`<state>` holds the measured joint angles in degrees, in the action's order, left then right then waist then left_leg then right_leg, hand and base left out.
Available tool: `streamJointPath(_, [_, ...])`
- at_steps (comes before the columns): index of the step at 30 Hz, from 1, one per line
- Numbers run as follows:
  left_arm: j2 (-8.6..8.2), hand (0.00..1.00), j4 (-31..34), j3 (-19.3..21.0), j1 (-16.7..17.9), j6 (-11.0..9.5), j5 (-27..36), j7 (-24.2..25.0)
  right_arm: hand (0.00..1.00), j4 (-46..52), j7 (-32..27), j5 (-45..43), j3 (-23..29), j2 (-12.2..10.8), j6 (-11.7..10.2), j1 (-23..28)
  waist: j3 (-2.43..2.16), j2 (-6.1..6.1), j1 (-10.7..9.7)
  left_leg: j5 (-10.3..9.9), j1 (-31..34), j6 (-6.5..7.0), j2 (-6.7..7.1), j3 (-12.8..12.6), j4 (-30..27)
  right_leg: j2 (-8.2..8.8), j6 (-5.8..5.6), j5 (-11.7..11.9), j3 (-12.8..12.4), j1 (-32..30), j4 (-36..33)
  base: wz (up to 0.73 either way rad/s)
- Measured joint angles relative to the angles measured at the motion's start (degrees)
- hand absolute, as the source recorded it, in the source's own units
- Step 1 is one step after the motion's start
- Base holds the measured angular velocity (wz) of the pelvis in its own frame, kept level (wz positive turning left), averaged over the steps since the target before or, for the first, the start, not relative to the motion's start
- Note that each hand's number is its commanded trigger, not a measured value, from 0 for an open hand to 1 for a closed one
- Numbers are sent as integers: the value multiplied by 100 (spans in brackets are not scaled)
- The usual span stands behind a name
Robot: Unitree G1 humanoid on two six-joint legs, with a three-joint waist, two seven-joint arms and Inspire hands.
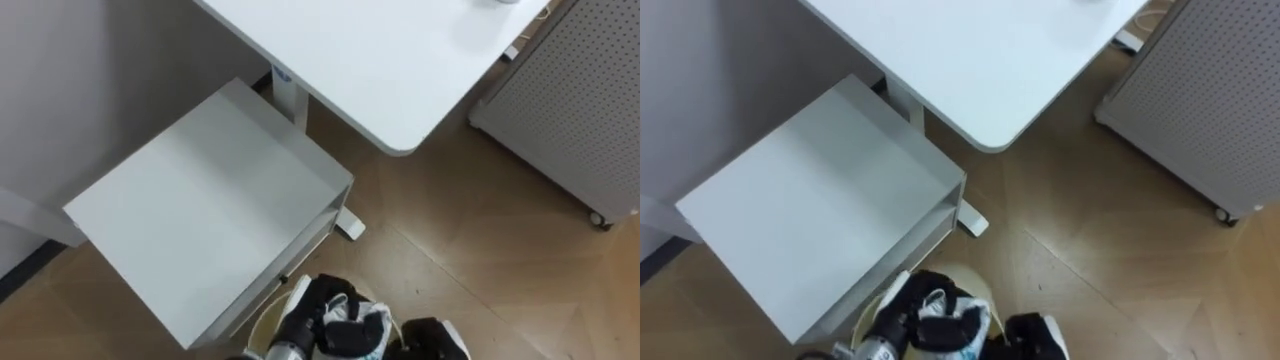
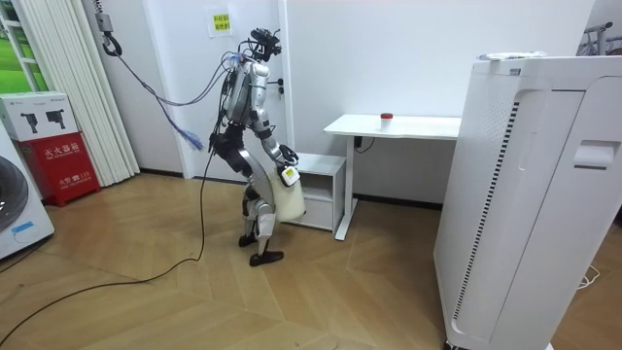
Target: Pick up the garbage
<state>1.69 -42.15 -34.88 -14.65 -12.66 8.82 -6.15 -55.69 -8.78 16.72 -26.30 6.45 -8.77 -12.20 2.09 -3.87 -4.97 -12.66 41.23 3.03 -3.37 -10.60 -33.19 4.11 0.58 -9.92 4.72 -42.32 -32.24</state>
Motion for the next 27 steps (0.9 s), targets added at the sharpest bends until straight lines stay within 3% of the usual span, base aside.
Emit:
streamJointPath(4, [5,100,0,-46,99,0,55,298,100,-60,188,-5,7,-23,3,55,1,-1,20,5,-59,9,-9,-3,58,-10,-2,33,1,70,51,-1])
streamJointPath(5, [4,72,0,-47,130,0,55,364,100,-97,173,-3,43,-35,4,86,1,-2,21,5,-74,9,-9,-3,60,-11,-3,33,1,87,54,0])
streamJointPath(6, [5,0,1,-46,154,0,54,452,100,-128,159,-3,139,-30,4,103,2,-3,16,5,-82,9,-9,-5,62,-13,-4,33,0,94,57,0])
streamJointPath(14, [72,0,-1,-181,179,0,41,692,100,-220,368,-5,279,-39,9,44,9,-11,15,5,-97,9,-23,-22,62,-23,2,36,-11,96,67,0])
streamJointPath(18, [178,0,-2,-178,173,-2,-87,746,100,-211,375,-83,275,-33,9,83,16,-1,68,5,-103,9,-21,-37,99,-25,1,36,-40,91,67,0])
streamJointPath(27, [239,0,47,-140,201,-4,-338,922,100,-207,386,-192,294,36,-2,90,21,11,227,5,-74,8,-14,-104,140,-24,0,35,-94,-7,66,-2])
